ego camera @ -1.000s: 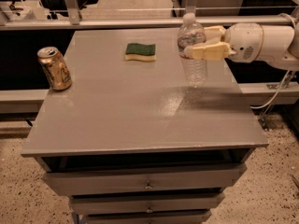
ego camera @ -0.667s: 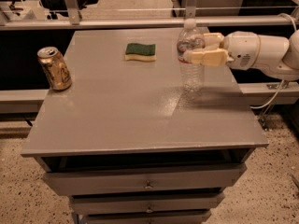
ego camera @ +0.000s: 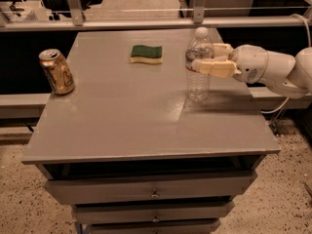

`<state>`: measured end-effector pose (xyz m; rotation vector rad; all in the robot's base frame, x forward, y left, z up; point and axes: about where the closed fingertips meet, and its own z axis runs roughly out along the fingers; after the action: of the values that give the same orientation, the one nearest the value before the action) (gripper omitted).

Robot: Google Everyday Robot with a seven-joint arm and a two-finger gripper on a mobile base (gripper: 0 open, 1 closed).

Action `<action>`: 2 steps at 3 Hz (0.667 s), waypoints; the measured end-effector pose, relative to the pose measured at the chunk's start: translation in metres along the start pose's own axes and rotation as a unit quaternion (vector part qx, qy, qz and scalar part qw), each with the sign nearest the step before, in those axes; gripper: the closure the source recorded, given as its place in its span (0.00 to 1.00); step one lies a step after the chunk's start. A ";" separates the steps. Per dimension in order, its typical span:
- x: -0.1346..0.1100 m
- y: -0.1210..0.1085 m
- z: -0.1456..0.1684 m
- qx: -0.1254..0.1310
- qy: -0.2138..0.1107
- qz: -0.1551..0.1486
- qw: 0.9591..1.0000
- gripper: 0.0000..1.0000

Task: Place water bottle upright

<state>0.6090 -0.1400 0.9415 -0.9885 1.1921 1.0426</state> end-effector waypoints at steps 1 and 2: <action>0.004 0.002 -0.003 0.000 -0.004 -0.009 1.000 0.84; 0.008 0.004 -0.005 -0.001 -0.006 -0.015 1.000 0.60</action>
Offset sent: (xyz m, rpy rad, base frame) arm -0.0074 -0.0113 -0.0147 0.0059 -0.0423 -0.0133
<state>0.6044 -0.1429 0.9330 -0.9965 1.1645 1.0249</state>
